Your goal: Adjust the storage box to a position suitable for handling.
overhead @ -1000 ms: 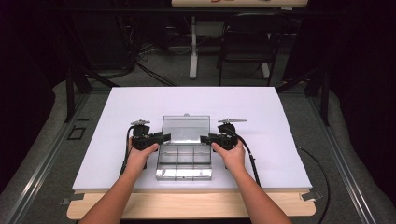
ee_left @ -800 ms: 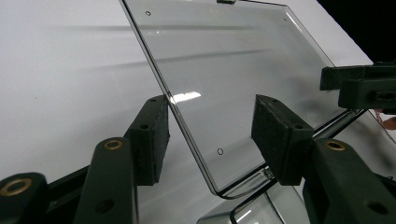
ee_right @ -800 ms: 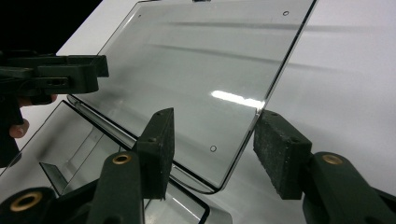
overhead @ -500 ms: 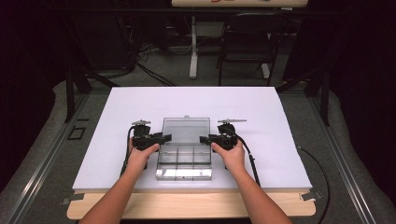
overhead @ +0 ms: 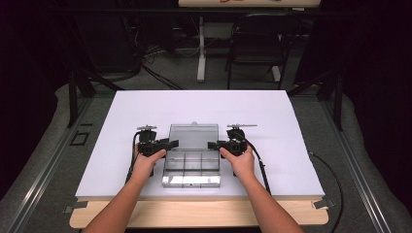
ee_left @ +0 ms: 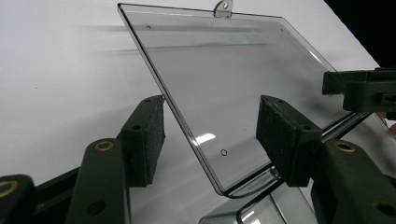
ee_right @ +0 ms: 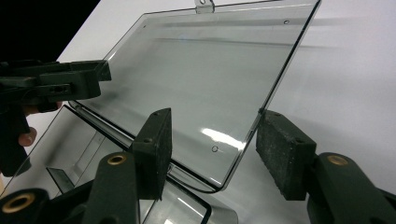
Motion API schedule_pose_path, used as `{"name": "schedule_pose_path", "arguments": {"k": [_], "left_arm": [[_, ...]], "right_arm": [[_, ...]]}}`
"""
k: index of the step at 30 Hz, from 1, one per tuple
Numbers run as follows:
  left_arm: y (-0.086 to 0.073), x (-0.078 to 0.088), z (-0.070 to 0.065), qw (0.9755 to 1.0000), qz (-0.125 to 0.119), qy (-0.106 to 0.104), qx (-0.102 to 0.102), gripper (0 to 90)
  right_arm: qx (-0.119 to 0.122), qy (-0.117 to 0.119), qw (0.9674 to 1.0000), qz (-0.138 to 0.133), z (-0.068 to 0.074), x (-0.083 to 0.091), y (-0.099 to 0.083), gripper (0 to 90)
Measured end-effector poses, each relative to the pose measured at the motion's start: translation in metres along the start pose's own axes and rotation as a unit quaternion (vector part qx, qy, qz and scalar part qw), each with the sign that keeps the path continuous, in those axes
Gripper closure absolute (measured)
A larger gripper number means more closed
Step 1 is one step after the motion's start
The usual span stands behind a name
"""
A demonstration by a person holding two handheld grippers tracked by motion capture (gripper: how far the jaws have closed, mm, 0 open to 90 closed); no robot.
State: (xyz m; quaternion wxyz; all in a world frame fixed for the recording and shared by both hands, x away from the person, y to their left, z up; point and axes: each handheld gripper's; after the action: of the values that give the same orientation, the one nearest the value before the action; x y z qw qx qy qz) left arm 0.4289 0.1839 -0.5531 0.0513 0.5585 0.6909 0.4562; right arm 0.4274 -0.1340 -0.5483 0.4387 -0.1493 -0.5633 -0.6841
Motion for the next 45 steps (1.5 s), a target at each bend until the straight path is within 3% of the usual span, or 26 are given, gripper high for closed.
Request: {"name": "schedule_pose_path", "arguments": {"k": [16,45], "left_arm": [[-0.0013,-0.0012,0.0013,1.0000,0.001,0.001,0.004,41.0],[-0.0036,-0.0023,0.0015,1.0000,-0.002,0.004,0.005,40.5]], "right_arm": [[-0.030,0.007,0.9994,0.017,-0.0023,-0.0023,0.0001,45.9],[-0.059,0.005,0.9978,0.030,-0.0026,-0.0041,-0.0001,45.6]]}}
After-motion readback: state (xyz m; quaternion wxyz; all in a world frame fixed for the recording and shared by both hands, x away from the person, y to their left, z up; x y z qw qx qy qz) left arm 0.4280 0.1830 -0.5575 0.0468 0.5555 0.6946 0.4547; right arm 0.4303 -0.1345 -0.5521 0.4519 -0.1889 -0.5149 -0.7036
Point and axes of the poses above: each handheld gripper's, and its own axes: x roughly backward along the jaws, y roughly out of its top, z roughly to its left, and after that the axes turned 15 degrees about -y, right-handed
